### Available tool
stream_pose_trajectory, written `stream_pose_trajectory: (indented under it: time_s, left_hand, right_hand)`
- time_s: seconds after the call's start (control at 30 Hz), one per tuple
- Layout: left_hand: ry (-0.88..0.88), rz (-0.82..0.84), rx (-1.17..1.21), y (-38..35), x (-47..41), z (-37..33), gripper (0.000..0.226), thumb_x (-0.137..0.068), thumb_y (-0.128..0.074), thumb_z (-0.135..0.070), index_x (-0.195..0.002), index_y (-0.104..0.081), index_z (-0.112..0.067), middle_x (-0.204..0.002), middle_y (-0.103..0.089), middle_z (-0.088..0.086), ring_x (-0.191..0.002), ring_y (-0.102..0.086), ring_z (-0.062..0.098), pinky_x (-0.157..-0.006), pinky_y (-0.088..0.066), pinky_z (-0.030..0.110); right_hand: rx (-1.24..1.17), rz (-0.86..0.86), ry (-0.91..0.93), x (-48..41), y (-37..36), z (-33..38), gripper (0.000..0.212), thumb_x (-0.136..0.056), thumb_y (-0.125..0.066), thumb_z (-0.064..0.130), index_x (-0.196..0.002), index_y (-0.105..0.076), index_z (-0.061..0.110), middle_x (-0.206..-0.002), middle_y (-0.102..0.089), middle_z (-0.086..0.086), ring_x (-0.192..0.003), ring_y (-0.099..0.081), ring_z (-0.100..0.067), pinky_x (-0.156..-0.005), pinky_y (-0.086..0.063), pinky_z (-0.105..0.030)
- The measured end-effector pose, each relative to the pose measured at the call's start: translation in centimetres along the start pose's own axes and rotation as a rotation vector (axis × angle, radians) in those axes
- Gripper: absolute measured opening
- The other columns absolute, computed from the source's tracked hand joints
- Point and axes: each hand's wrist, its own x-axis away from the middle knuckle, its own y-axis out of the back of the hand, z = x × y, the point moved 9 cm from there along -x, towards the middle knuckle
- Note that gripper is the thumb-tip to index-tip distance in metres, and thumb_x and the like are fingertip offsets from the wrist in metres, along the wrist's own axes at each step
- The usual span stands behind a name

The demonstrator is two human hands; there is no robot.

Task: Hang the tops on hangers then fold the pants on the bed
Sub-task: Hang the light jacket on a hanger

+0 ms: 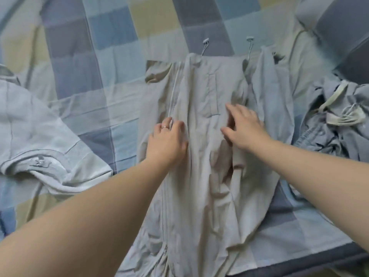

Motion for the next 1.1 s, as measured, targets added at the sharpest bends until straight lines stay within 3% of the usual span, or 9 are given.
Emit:
stream_pose_trajectory:
  time_s: [0.13,0.3,0.43,0.57,0.73,0.8,0.87,0.93,1.1]
  left_hand:
    - [-0.060,-0.110,0.064,0.9,-9.9,-1.7,0.062,-0.094,-0.059,-0.044,-0.148,-0.031,-0.030,-0.166,-0.016,0.009,-0.140,-0.036,0.042,-0.111,-0.036,0.050]
    - [0.037,-0.054,0.127,-0.9,-19.3,0.7,0.109,-0.085,-0.073,-0.054,-0.159,0.004,-0.038,-0.158,-0.020,0.019,-0.126,-0.053,0.046,-0.106,-0.040,0.047]
    - [0.141,-0.105,0.155,-0.9,-22.4,2.6,0.111,-0.069,-0.086,-0.057,-0.152,-0.014,-0.046,-0.144,-0.032,0.019,-0.112,-0.058,0.044,-0.100,-0.042,0.040]
    - [0.201,-0.077,0.238,-0.5,-24.8,2.6,0.085,-0.067,-0.089,-0.049,-0.133,-0.037,-0.033,-0.131,-0.043,0.014,-0.098,-0.051,0.034,-0.092,-0.041,0.037]
    - [0.181,-0.137,0.232,-0.8,-23.3,1.2,0.026,-0.086,-0.063,-0.024,-0.110,-0.053,-0.022,-0.127,-0.056,0.018,-0.105,-0.055,0.038,-0.090,-0.044,0.037]
    - [0.157,-0.156,0.231,-1.4,-20.4,0.8,0.020,-0.085,-0.053,-0.014,-0.105,-0.056,-0.018,-0.122,-0.061,0.021,-0.113,-0.057,0.041,-0.094,-0.045,0.038]
    - [0.155,-0.126,0.252,-2.4,-16.3,1.0,0.015,-0.086,-0.055,-0.014,-0.100,-0.057,-0.015,-0.116,-0.065,0.020,-0.112,-0.058,0.039,-0.090,-0.046,0.038]
    - [0.180,-0.068,0.285,-3.2,-11.4,1.6,0.021,-0.087,-0.058,-0.017,-0.106,-0.065,-0.010,-0.113,-0.069,0.017,-0.109,-0.061,0.038,-0.087,-0.052,0.038]
    - [0.283,-0.028,0.330,-0.8,1.6,0.9,0.030,-0.089,-0.060,-0.017,-0.114,-0.067,-0.004,-0.118,-0.068,0.021,-0.110,-0.062,0.040,-0.082,-0.051,0.036]
  right_hand:
    - [0.042,-0.225,0.041,-7.8,3.9,0.4,0.083,-0.090,-0.061,0.053,-0.158,-0.017,0.033,-0.164,-0.020,-0.003,-0.146,-0.025,-0.031,-0.116,-0.025,-0.051]
    - [0.011,-0.052,0.042,-16.4,2.0,1.4,0.113,-0.085,-0.068,0.059,-0.158,0.015,0.037,-0.165,-0.014,-0.019,-0.144,-0.038,-0.038,-0.115,-0.032,-0.044]
    - [0.095,0.018,-0.001,-19.4,0.1,0.5,0.130,-0.073,-0.079,0.064,-0.156,0.019,0.041,-0.158,-0.027,-0.030,-0.137,-0.045,-0.043,-0.110,-0.039,-0.044]
    - [-0.006,-0.014,0.019,-21.0,0.1,0.0,0.098,-0.073,-0.083,0.054,-0.147,-0.025,0.027,-0.135,-0.057,-0.020,-0.119,-0.057,-0.038,-0.096,-0.047,-0.039]
    - [0.026,-0.040,0.007,-19.6,0.1,0.2,0.058,-0.091,-0.067,0.047,-0.131,-0.044,0.012,-0.135,-0.056,-0.022,-0.125,-0.052,-0.039,-0.088,-0.041,-0.037]
    - [-0.021,-0.061,0.009,-17.7,0.5,0.4,0.039,-0.095,-0.062,0.040,-0.119,-0.054,0.010,-0.131,-0.060,-0.020,-0.123,-0.054,-0.037,-0.086,-0.040,-0.035]
    - [-0.122,-0.024,0.001,-14.7,0.4,0.0,0.019,-0.092,-0.065,0.033,-0.090,-0.058,0.015,-0.103,-0.067,-0.014,-0.106,-0.061,-0.034,-0.070,-0.035,-0.033]
    - [-0.169,0.057,-0.005,-10.9,0.0,-0.6,0.030,-0.088,-0.071,0.033,-0.068,-0.054,0.018,-0.078,-0.065,-0.007,-0.090,-0.063,-0.030,-0.061,-0.032,-0.034]
    - [-0.273,-0.027,-0.144,-1.6,3.2,-3.1,0.026,-0.090,-0.071,0.034,-0.067,-0.066,0.022,-0.077,-0.061,0.000,-0.100,-0.061,-0.028,-0.071,-0.030,-0.023]
